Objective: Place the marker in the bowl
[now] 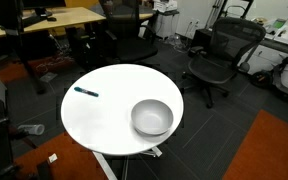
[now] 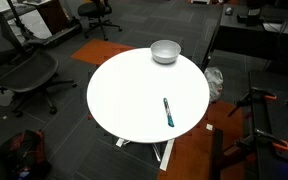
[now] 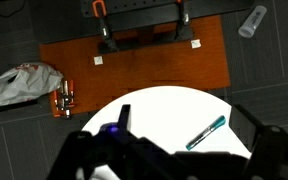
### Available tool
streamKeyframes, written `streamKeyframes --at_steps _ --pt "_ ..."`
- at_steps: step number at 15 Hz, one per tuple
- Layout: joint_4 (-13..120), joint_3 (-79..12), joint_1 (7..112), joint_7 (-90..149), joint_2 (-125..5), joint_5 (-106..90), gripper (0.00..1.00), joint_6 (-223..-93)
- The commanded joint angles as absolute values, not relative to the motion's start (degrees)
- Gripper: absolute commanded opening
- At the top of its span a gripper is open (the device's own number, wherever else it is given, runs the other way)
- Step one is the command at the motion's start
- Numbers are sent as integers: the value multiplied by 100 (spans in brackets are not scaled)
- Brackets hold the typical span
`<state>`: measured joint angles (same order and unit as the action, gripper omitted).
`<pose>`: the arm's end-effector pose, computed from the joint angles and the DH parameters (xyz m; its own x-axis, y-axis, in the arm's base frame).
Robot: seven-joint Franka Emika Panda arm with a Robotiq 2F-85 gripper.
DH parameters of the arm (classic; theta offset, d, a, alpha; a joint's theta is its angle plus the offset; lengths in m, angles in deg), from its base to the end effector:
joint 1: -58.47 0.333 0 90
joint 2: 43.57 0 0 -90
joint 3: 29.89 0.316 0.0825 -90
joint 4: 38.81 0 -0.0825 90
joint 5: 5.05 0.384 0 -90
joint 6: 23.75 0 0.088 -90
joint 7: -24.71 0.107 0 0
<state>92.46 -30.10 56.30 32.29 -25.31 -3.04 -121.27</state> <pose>0.4211 -0.0142 0.4582 0.9470 -0.1754 -0.2692 -0.1815 -0.9834 0.0021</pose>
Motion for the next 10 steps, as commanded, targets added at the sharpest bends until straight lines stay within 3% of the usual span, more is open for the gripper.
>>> streamKeyframes --at_steps 1,10 --pt "9344 -2761 5739 4078 -2388 52 100 -12083" --pt "9359 -2074 5897 6273 -2688 272 100 -12356"
